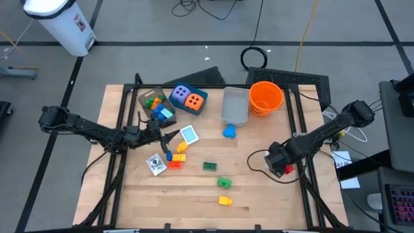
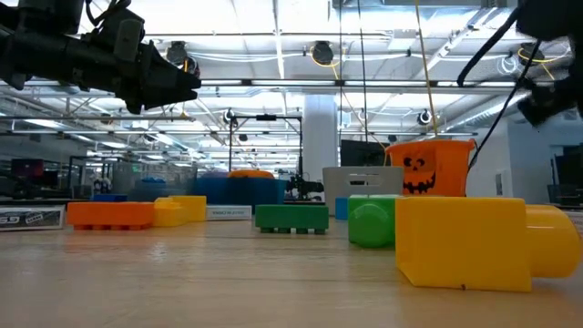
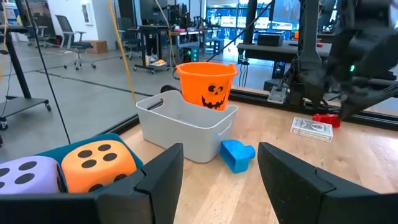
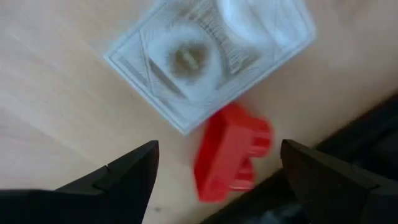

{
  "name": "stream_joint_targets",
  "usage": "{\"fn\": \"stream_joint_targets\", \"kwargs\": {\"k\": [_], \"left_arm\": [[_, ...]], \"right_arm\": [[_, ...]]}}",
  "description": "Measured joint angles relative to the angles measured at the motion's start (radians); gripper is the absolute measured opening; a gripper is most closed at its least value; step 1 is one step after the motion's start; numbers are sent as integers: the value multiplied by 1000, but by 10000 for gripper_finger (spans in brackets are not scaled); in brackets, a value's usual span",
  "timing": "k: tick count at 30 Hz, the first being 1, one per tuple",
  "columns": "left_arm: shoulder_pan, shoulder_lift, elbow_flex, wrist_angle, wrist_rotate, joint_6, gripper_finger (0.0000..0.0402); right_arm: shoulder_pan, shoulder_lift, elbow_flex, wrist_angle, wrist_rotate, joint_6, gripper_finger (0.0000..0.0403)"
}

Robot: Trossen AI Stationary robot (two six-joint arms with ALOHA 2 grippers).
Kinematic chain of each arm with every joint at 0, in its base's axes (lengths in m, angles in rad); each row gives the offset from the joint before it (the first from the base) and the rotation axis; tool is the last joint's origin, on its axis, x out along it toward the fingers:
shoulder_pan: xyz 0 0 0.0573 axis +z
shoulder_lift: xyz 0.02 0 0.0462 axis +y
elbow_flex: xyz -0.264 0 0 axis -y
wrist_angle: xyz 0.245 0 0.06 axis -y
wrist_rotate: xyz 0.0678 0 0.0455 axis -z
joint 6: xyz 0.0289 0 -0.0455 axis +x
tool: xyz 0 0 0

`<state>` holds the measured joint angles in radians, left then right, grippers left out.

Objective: Pick & Place Toys
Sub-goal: Put the red game piece into the black bin

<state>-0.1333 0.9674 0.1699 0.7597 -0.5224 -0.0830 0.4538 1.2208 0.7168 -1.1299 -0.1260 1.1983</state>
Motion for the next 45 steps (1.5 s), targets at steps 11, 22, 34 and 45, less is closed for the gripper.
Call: {"fn": "stream_joint_targets", "kwargs": {"k": [11, 22, 34, 45], "left_arm": [[0, 0, 0, 0, 0, 0, 216], [0, 0, 0, 0, 0, 0, 216], [0, 0, 0, 0, 0, 0, 216], [0, 0, 0, 0, 0, 0, 216]], "right_arm": [[6, 89, -97, 104, -145, -10, 325], [6, 79, -104, 139, -136, -39, 276], [6, 79, -103, 164, -179, -81, 149], [6, 45, 10, 209, -193, -142, 106]]}}
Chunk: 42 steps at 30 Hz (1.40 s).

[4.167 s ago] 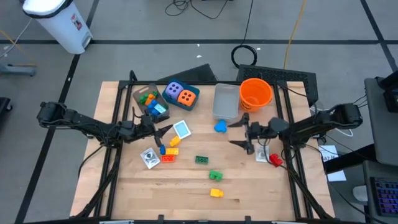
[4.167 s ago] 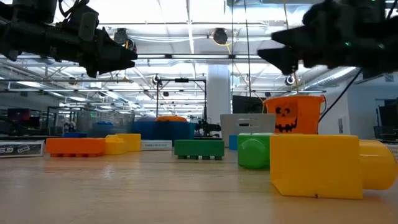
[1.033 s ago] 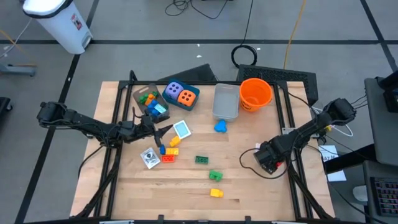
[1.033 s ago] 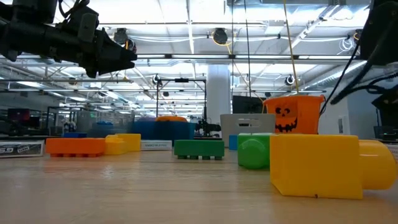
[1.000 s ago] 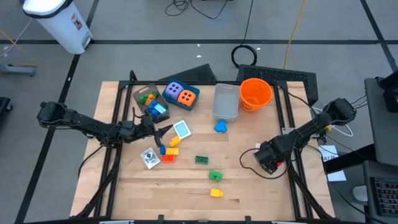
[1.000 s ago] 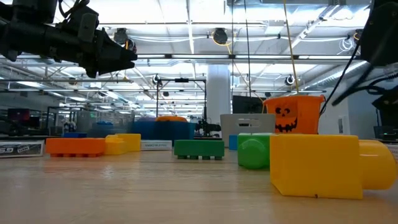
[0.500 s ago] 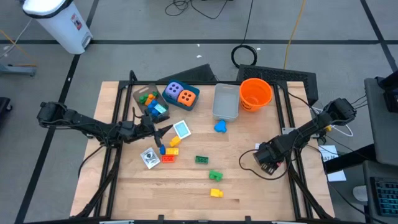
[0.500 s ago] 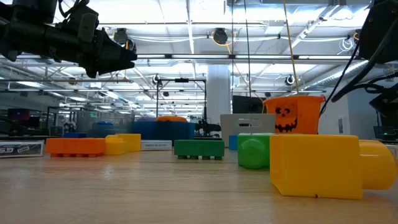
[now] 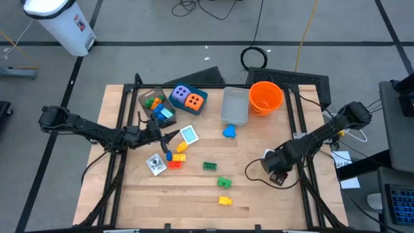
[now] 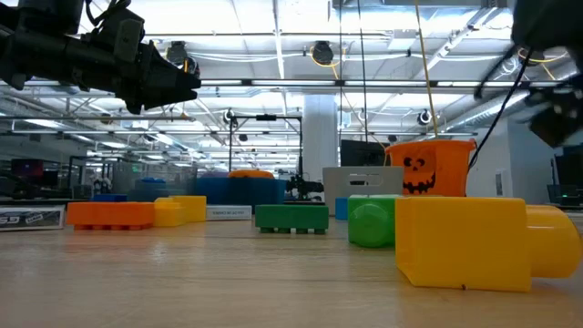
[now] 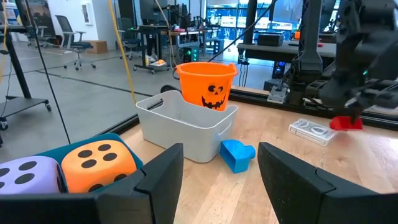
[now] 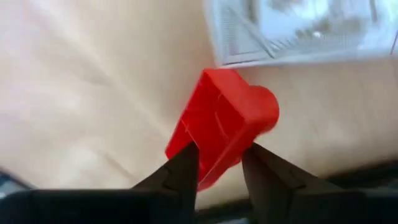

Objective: Pick & Place Toys
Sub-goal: Put the red game piece into the black bin

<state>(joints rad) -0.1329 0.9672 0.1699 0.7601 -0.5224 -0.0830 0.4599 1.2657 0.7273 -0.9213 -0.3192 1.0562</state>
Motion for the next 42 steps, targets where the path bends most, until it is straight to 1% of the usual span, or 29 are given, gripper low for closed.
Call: {"fn": "stream_joint_targets", "kwargs": {"k": [5, 10, 13, 18, 22, 26, 29, 33, 35, 38, 42], "left_arm": [[0, 0, 0, 0, 0, 0, 216], [0, 0, 0, 19, 0, -8, 216], [0, 0, 0, 21, 0, -37, 216], [0, 0, 0, 21, 0, -55, 216], [0, 0, 0, 22, 0, -62, 216], [0, 0, 0, 31, 0, -72, 216], [0, 0, 0, 31, 0, -118, 216], [0, 0, 0, 30, 6, -150, 216], [0, 0, 0, 31, 29, -161, 216], [0, 0, 0, 30, 58, -167, 216], [0, 0, 1, 30, 130, -235, 216]], "right_arm": [[0, -50, 60, 90, 81, -69, 56], [0, -69, 63, 140, 97, -134, 6], [0, -69, 63, 149, 134, -182, 6], [-2, -69, 63, 155, 140, -181, 1], [-2, -69, 63, 217, 140, -195, 9], [-2, -69, 63, 327, 140, -274, 17], [-2, -69, 63, 445, 140, -360, 22], [-2, -66, 63, 652, 140, -461, 37], [-2, -55, 63, 745, 137, -500, 50], [-2, -28, 63, 835, 136, -536, 81], [-1, 22, 63, 850, 136, -553, 135]]}}
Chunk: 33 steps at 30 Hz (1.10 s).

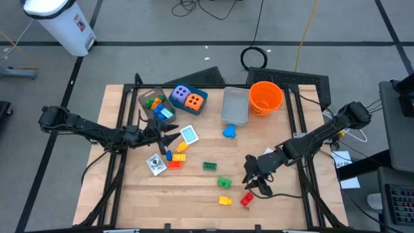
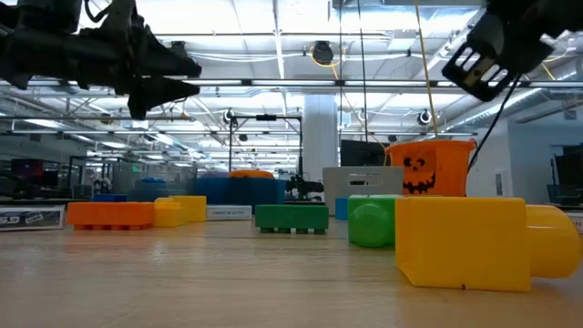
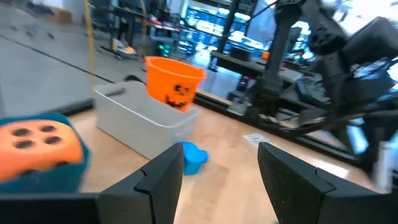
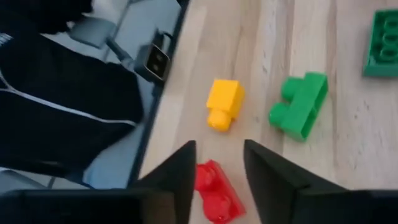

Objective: Pick & Place Toys
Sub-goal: Put the red game piece into the black bin

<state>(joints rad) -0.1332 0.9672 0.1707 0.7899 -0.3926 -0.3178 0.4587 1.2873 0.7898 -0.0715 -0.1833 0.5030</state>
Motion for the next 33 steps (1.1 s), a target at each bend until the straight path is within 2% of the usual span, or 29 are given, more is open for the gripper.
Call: {"fn": "stream_joint_targets", "kwargs": {"k": [3, 6, 9, 15, 20, 23, 25, 33], "left_arm": [[0, 1, 0, 2, 82, -56, 216], [-23, 2, 0, 32, 166, -77, 216], [-83, 2, 0, 72, 190, -52, 216], [-244, 66, 8, 239, 131, 34, 216], [-337, 173, 97, 260, 23, 94, 216], [-361, 264, 181, 260, 13, 124, 216], [-368, 331, 239, 259, 13, 138, 216], [-372, 571, 448, 258, 25, 159, 216]], "right_arm": [[6, 56, 0, 4, -1, -27, 178], [30, 133, 0, 70, 0, -131, 212], [72, 213, 0, 139, 0, -219, 236], [140, 288, -1, 143, 19, -265, 255], [222, 288, -1, 126, 187, -329, 256], [273, 290, -1, 94, 317, -394, 256], [288, 299, -1, 87, 361, -407, 255], [296, 304, -40, 103, 362, -375, 253]]}}
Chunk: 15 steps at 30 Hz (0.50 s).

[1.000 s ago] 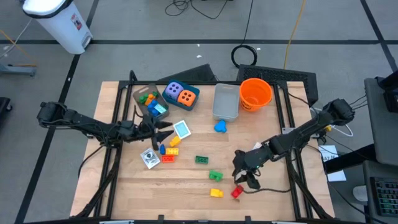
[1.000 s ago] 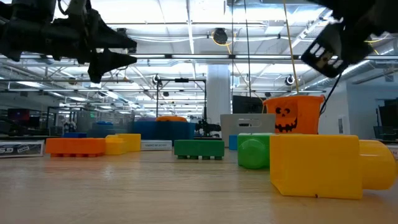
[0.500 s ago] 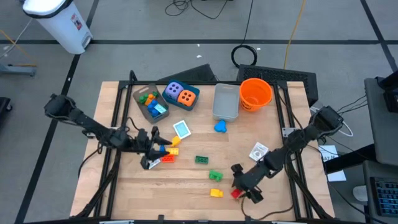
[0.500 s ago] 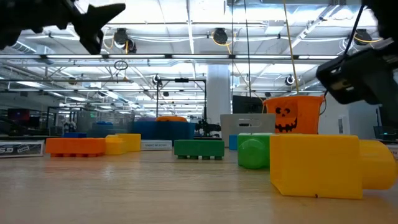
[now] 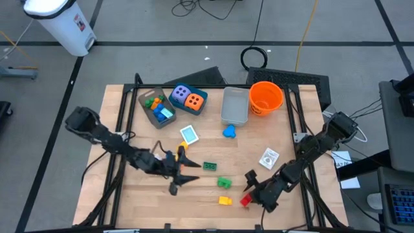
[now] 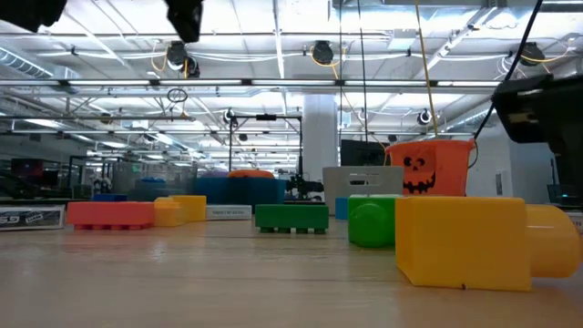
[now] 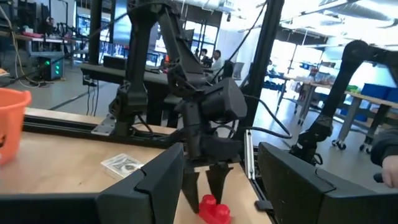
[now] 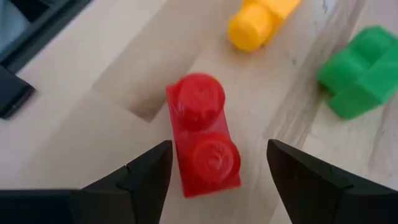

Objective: Pick & Place Toys
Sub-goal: Put the red game piece into the black bin

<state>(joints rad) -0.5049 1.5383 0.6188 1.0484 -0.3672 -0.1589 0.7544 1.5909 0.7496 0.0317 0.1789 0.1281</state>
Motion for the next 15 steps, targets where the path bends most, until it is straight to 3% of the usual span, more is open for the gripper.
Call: {"fn": "stream_joint_targets", "kwargs": {"k": [7, 15], "left_arm": [[3, 109, 102, 0, 2, 8, 216], [7, 120, 113, 0, 3, -2, 216]], "right_arm": [[0, 0, -33, 7, -28, 44, 243], [0, -1, -70, 122, -53, 40, 175]]}}
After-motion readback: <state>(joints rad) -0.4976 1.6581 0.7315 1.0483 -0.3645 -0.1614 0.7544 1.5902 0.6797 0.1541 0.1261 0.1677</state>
